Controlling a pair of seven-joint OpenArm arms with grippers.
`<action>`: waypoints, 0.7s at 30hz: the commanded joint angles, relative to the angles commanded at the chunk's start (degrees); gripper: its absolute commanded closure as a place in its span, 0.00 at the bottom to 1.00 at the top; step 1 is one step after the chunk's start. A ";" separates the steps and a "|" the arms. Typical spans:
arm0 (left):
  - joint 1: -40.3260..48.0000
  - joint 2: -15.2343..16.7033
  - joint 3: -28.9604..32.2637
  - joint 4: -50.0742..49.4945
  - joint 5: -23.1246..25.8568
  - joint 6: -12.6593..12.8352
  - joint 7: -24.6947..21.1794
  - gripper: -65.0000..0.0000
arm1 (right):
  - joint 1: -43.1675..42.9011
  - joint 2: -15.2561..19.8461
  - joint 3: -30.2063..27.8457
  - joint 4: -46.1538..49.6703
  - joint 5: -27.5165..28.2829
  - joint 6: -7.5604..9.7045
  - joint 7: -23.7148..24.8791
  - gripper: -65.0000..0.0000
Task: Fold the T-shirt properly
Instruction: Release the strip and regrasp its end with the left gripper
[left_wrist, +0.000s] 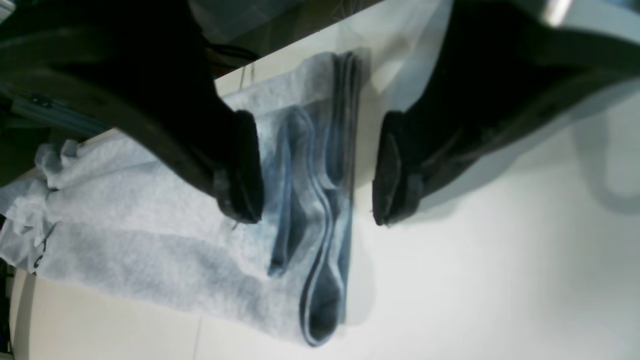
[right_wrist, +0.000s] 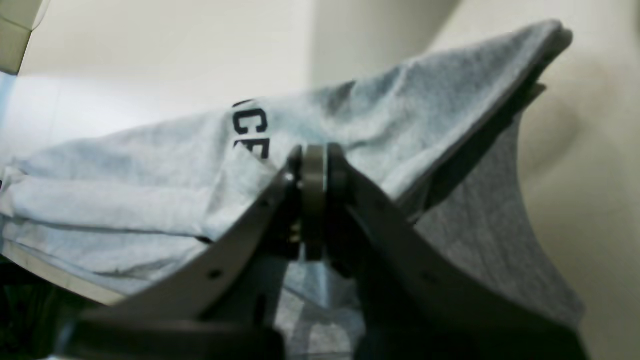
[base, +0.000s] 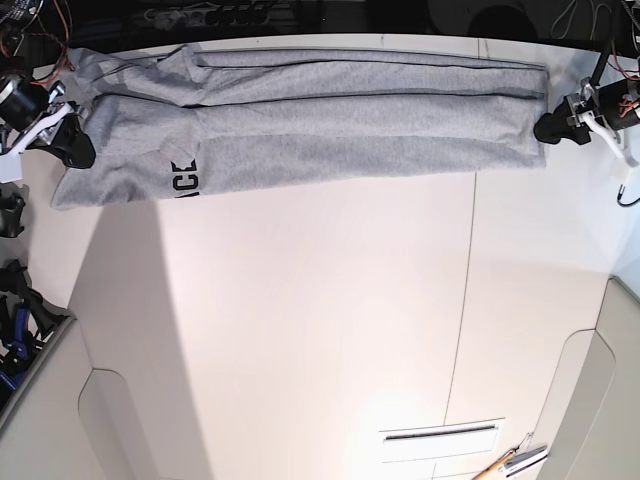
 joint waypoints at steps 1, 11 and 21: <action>0.00 0.02 0.00 0.00 -0.22 0.00 0.68 0.39 | 0.00 0.00 0.00 0.00 0.02 0.00 0.02 1.00; 1.88 -0.07 0.00 -0.04 -9.29 0.00 6.91 0.39 | 0.00 0.00 0.00 0.00 0.07 -0.02 -0.17 1.00; 2.16 2.21 0.04 -0.04 -8.76 0.00 2.82 0.90 | -0.02 0.00 0.00 0.00 0.09 -0.02 -0.20 1.00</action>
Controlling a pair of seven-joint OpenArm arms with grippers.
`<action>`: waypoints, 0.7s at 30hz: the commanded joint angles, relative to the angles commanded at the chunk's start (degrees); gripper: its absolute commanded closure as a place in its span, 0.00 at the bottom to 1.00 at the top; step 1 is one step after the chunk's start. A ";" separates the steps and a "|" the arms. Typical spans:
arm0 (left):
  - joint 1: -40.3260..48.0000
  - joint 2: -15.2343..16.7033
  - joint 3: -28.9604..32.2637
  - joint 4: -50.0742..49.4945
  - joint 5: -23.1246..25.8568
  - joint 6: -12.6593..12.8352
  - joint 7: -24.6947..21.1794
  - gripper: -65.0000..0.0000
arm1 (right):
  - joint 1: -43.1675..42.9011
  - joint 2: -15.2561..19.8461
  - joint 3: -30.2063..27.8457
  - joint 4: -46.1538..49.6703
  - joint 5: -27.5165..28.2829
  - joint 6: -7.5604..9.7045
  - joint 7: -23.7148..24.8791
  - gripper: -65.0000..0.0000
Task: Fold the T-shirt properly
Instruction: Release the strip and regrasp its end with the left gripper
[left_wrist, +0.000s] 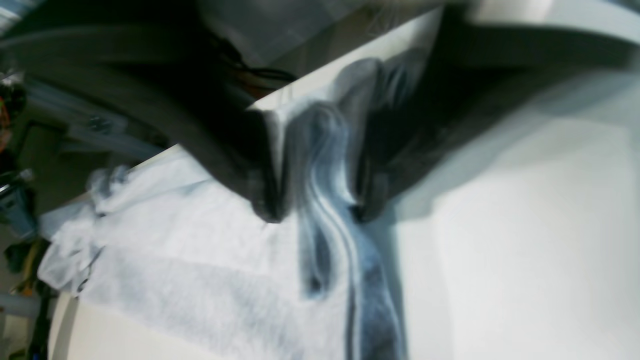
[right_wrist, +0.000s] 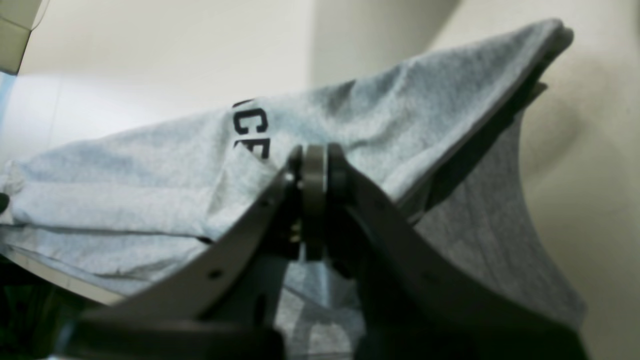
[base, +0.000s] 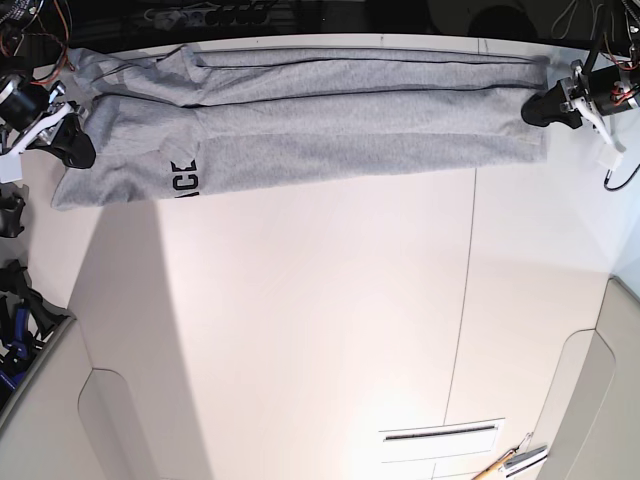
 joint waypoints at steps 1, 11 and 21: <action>0.00 0.35 0.02 0.00 -0.02 0.00 -0.26 1.00 | 0.00 -0.02 0.00 0.00 0.00 0.00 0.00 1.00; -3.85 -1.07 -7.06 3.02 1.66 0.00 -1.66 1.00 | 0.00 0.00 0.00 0.00 0.17 0.00 -1.11 1.00; -3.30 -3.61 -8.61 23.23 3.48 0.00 -0.17 1.00 | 0.02 0.00 0.00 0.00 1.62 0.00 -1.31 1.00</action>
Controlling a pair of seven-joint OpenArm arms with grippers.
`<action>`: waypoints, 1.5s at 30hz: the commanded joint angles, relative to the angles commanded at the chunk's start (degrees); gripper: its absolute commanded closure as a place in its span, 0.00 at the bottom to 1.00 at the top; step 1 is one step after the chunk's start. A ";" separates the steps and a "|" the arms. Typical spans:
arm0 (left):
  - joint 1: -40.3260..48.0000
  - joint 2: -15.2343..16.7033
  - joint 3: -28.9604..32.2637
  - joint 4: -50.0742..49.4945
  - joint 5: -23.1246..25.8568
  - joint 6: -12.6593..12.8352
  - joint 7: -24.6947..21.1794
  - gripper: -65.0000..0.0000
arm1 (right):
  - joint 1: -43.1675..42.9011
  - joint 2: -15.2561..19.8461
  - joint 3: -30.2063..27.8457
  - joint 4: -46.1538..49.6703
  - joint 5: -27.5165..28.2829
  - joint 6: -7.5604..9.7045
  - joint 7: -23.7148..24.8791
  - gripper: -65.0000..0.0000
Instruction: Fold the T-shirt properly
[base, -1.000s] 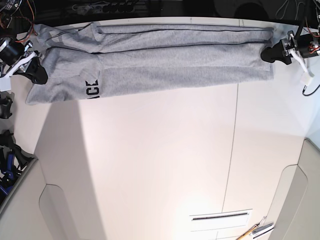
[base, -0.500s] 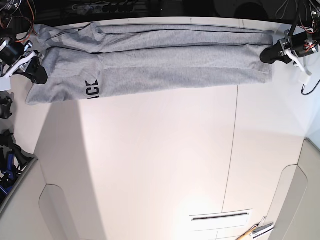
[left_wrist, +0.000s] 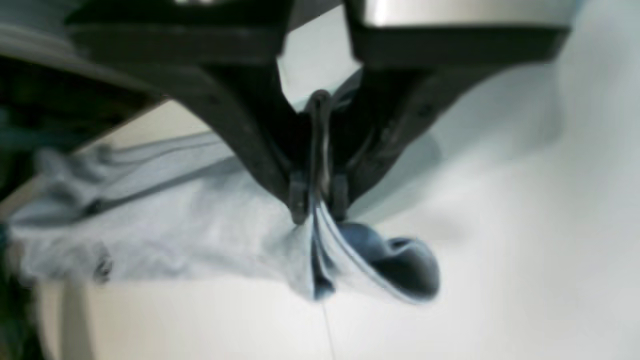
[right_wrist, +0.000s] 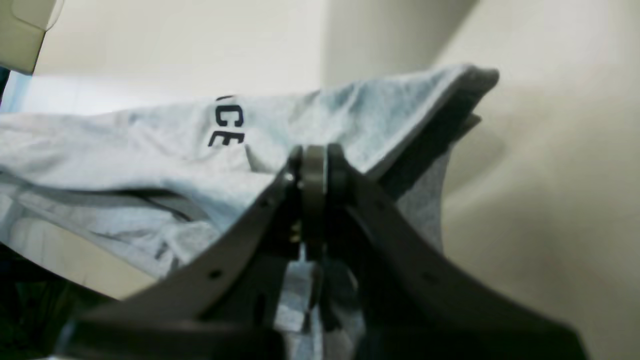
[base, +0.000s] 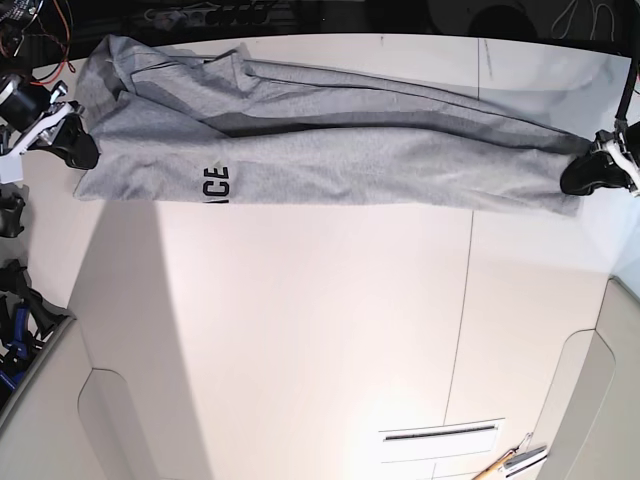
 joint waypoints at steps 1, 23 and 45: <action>-0.02 0.00 0.00 2.23 0.00 0.00 0.07 1.00 | -0.02 0.00 0.00 0.00 -0.39 0.00 -0.24 1.00; -0.24 14.60 44.76 19.67 38.75 8.67 -20.37 0.82 | -0.02 0.00 0.02 0.00 -1.88 0.00 -1.27 0.65; -2.25 24.57 43.67 19.67 37.68 9.35 -18.80 0.45 | 0.00 1.01 -0.17 -9.70 -12.28 -1.03 5.66 0.43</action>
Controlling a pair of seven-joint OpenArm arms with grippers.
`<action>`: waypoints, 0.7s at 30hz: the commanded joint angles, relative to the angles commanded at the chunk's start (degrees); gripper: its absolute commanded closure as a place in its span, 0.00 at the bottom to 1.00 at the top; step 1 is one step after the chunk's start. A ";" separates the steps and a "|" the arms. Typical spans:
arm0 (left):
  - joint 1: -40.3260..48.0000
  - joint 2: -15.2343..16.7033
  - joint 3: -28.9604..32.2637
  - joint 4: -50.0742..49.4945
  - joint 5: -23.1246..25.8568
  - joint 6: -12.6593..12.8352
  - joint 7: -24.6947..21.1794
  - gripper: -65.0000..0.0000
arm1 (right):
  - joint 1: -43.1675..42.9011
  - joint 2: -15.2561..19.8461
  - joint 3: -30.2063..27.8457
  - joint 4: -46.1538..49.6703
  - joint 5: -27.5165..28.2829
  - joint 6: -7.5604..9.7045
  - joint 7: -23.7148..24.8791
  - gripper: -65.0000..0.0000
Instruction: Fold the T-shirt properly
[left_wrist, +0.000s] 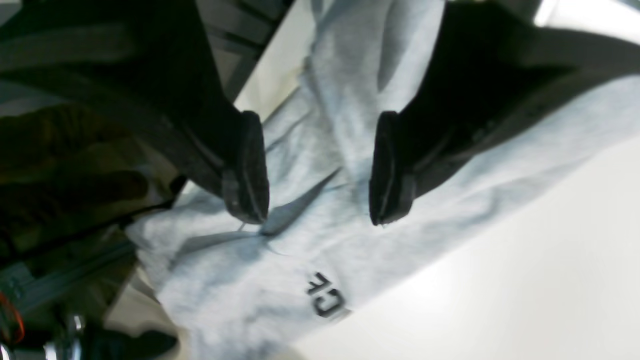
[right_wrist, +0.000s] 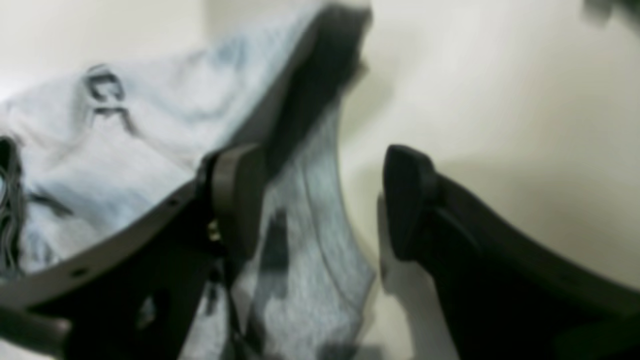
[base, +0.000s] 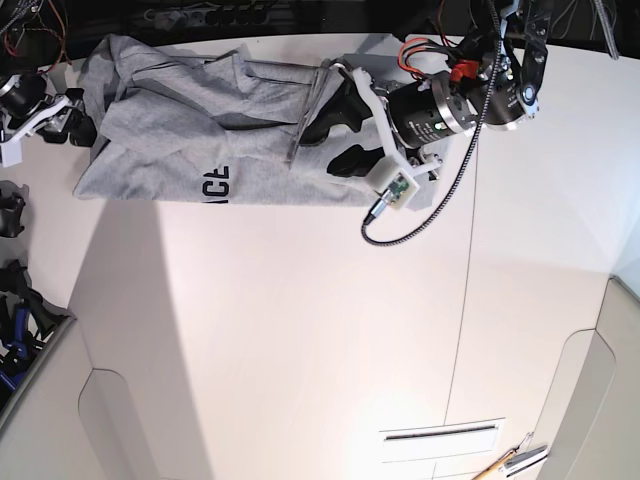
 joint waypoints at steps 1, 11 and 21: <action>0.00 0.00 -1.18 0.00 0.00 0.00 0.02 0.45 | 0.02 0.00 -0.63 -1.75 0.66 0.28 0.00 0.43; 0.02 -0.02 -4.70 0.00 0.04 0.00 0.07 0.45 | 0.00 -0.04 -7.61 -4.59 13.40 2.08 -5.60 0.43; -0.17 0.00 -5.05 0.00 0.42 0.00 -0.44 0.45 | 0.00 -0.20 -7.61 -4.59 14.69 2.10 -7.34 0.72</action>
